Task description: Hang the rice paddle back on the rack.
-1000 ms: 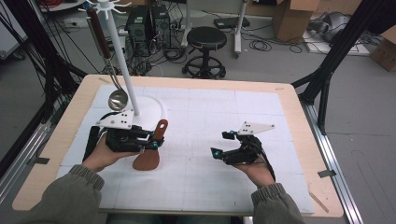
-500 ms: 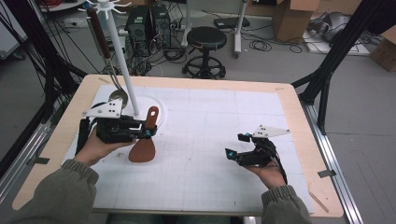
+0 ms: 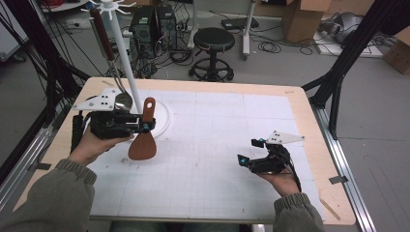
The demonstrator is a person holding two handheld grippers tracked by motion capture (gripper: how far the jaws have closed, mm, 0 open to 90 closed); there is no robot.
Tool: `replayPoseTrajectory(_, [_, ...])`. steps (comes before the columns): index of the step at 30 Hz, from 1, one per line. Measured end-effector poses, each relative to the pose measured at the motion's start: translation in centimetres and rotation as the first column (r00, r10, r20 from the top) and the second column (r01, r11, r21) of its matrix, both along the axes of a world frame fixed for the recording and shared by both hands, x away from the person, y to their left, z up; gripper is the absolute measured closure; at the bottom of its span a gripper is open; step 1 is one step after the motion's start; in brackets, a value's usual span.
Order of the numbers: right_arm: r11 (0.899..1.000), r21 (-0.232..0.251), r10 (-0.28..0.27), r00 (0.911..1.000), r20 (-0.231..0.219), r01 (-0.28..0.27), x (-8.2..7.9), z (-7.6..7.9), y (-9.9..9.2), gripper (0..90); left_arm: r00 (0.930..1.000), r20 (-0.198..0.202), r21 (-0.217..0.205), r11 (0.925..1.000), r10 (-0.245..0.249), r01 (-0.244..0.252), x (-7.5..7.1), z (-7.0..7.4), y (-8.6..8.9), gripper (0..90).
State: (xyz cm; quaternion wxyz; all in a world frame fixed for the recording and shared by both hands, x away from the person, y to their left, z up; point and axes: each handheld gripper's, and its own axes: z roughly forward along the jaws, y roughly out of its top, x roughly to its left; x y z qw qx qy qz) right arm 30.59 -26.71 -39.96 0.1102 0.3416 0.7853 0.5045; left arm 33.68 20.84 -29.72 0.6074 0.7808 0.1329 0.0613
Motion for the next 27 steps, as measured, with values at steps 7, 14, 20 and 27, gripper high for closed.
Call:
replayPoseTrajectory(7, [1.0,0.007,-0.013,0.9999,0.002,0.013,0.0,-0.1,-0.5,11.1,0.9998,0.005,-0.017,0.9997,0.019,-0.019,0.3,0.6,0.7,82.4])
replayPoseTrajectory(14, [1.0,0.01,-0.019,0.9998,0.002,0.019,0.1,-0.3,-0.8,10.9,0.9997,0.003,-0.022,0.9994,0.026,-0.026,0.5,0.8,0.9,82.3])
replayPoseTrajectory(20, [1.0,0.015,-0.023,0.9997,0.001,0.023,0.1,-0.4,-0.9,10.8,0.9995,0.006,-0.018,0.9993,0.032,-0.031,0.5,1.2,0.9,82.4])
replayPoseTrajectory(27, [1.0,0.015,-0.022,0.9997,0.006,0.021,-0.1,-0.3,-0.9,10.5,0.9992,0.02,-0.018,0.9992,0.035,-0.034,0.4,2.2,1.1,82.4])
